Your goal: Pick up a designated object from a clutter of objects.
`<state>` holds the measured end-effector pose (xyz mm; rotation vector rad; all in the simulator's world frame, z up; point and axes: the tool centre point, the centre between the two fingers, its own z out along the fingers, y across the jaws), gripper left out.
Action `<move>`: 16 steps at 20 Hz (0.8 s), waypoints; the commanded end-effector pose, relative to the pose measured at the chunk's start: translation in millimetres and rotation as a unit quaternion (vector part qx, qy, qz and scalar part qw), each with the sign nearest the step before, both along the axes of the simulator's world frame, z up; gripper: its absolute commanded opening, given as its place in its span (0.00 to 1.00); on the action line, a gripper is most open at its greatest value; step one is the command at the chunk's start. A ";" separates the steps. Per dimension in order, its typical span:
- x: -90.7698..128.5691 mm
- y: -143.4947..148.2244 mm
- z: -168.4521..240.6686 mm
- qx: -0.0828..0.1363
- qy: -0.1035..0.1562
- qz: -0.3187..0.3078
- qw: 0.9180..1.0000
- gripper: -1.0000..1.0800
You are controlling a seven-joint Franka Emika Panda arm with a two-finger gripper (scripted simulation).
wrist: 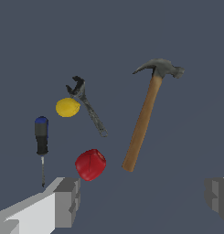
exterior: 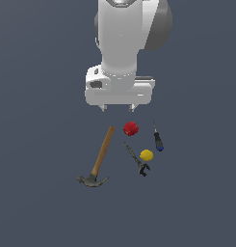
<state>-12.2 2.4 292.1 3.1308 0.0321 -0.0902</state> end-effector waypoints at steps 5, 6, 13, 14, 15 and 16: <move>-0.8 0.0 -0.5 -0.002 0.003 0.007 1.000 0.96; -1.2 0.0 -0.8 -0.002 0.005 0.010 1.000 0.96; -2.6 0.1 -1.9 -0.005 0.010 0.022 1.000 0.96; -2.5 0.1 -1.6 -0.005 0.010 0.021 1.000 0.96; -2.5 0.1 -1.6 -0.005 0.010 0.021 1.000 0.96; -2.5 0.2 -2.0 -0.005 0.010 0.022 1.000 0.96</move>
